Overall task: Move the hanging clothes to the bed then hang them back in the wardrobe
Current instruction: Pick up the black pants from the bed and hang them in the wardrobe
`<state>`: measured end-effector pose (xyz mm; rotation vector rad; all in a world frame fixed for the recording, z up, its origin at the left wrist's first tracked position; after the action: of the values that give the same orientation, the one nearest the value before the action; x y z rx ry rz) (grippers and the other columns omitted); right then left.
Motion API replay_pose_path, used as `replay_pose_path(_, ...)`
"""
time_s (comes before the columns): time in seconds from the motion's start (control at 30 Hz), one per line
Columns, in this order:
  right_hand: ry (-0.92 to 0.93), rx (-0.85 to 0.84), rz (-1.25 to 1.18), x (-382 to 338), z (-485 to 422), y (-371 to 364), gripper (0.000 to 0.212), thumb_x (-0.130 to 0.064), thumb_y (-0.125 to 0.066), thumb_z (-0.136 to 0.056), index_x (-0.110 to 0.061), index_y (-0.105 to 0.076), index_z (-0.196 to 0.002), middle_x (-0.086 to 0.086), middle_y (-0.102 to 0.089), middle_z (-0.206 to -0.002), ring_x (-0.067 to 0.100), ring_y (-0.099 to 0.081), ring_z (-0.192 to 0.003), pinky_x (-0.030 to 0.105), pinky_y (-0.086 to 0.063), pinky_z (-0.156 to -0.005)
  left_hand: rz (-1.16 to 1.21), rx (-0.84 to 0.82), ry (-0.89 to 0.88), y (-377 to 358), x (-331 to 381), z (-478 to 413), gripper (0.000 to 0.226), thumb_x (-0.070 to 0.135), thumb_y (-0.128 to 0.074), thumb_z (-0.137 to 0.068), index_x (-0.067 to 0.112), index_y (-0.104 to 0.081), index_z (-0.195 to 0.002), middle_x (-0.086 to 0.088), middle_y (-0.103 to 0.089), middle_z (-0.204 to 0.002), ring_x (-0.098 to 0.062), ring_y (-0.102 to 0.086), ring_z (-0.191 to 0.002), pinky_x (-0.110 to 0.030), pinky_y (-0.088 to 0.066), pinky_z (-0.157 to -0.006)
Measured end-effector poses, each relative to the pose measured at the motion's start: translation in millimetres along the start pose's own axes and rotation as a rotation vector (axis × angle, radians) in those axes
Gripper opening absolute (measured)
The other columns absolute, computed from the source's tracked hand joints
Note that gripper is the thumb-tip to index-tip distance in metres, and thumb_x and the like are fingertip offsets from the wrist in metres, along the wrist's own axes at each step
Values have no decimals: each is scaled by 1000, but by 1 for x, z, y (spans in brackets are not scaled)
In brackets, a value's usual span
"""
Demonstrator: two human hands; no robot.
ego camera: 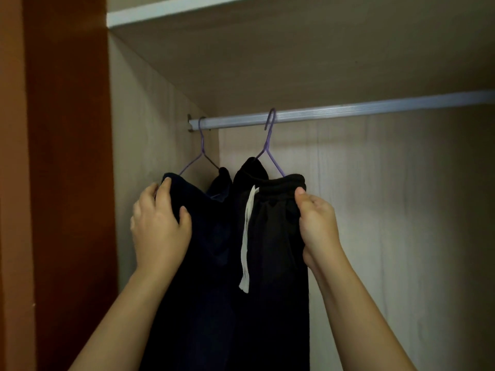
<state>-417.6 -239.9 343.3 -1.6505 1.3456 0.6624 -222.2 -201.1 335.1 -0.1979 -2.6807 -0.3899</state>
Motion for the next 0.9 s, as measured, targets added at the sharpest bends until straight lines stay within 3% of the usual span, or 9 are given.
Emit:
replay_pose_path(0.13, 18, -24, -11, -5, -3, -21, 50, -29, -45, -94, 20, -49, -106, 37, -60, -103, 32, -58, -82, 50, -50, -86, 128, -46, 21, -1, -8, -4, 54, 16, -51, -89, 14, -32, -139, -12, -42, -136, -27, -43, -123, -42, -36, -101)
replay_pose_path(0.3, 37, -31, -11, 0, -6, -40, 53, -31, -44, -94, 20, -47, -108, 40, -51, -115, 52, -53, -104, 63, -44, -89, 190, -109, 25, -2, -17, -4, 47, 16, -53, -88, 17, -41, -133, -8, -54, -124, -22, -54, -110, -40, -44, -93)
replay_pose_path(0.5, 93, -4, 10, -3, -16, -57, 50, -31, -44, -94, 19, -50, -104, 39, -54, -111, 46, -60, -92, 61, -46, -89, 245, -118, 32, 0, -26, -6, 40, 16, -55, -87, 19, -49, -127, -3, -57, -120, -19, -55, -104, -36, -47, -90)
replay_pose_path(0.57, 108, 6, 48, -7, -22, -64, 44, -30, -44, -94, 12, -54, -84, 34, -60, -88, 37, -58, -78, 49, -52, -80, 269, -125, 27, 0, -26, -6, 39, 14, -55, -87, 19, -50, -126, -2, -58, -119, -17, -55, -103, -32, -45, -87)
replay_pose_path(0.6, 115, 8, 64, -8, -25, -68, 41, -28, -43, -95, 2, -51, -69, 23, -55, -71, 30, -53, -69, 41, -49, -70, 275, -132, 23, 0, -26, -6, 39, 14, -55, -87, 19, -50, -126, -2, -58, -118, -17, -56, -102, -32, -46, -87)
replay_pose_path(0.67, 110, 13, 94, -6, -31, -78, 42, -26, -42, -96, -12, -37, -56, 4, -41, -58, 17, -42, -56, 30, -37, -57, 295, -141, 40, 0, -28, -7, 39, 13, -56, -87, 20, -51, -125, -2, -59, -116, -16, -56, -99, -33, -47, -87)
replay_pose_path(0.77, 119, 4, 163, 1, -35, -93, 39, -27, -41, -96, -16, -35, -58, 0, -39, -58, 14, -40, -54, 26, -33, -52, 331, -140, 80, 2, -30, -9, 39, 11, -56, -86, 20, -52, -124, -2, -60, -114, -11, -53, -93, -29, -45, -84)
replay_pose_path(0.9, 113, -52, 222, 21, -36, -111, 29, -30, -41, -95, -8, -50, -78, 6, -52, -73, 26, -56, -76, 34, -46, -68, 346, -158, 67, 4, -30, -5, 40, 13, -55, -87, 22, -51, -126, 0, -60, -118, -8, -52, -94, -28, -46, -85)
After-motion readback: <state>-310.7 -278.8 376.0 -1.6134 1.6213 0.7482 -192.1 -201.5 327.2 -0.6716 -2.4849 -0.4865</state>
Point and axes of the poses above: each hand's wrist, its own z-axis away from the middle knuckle, its own y-axis out of the back of the hand, x = y × z, the point moved 1 cm from there along -z, towards the middle knuckle
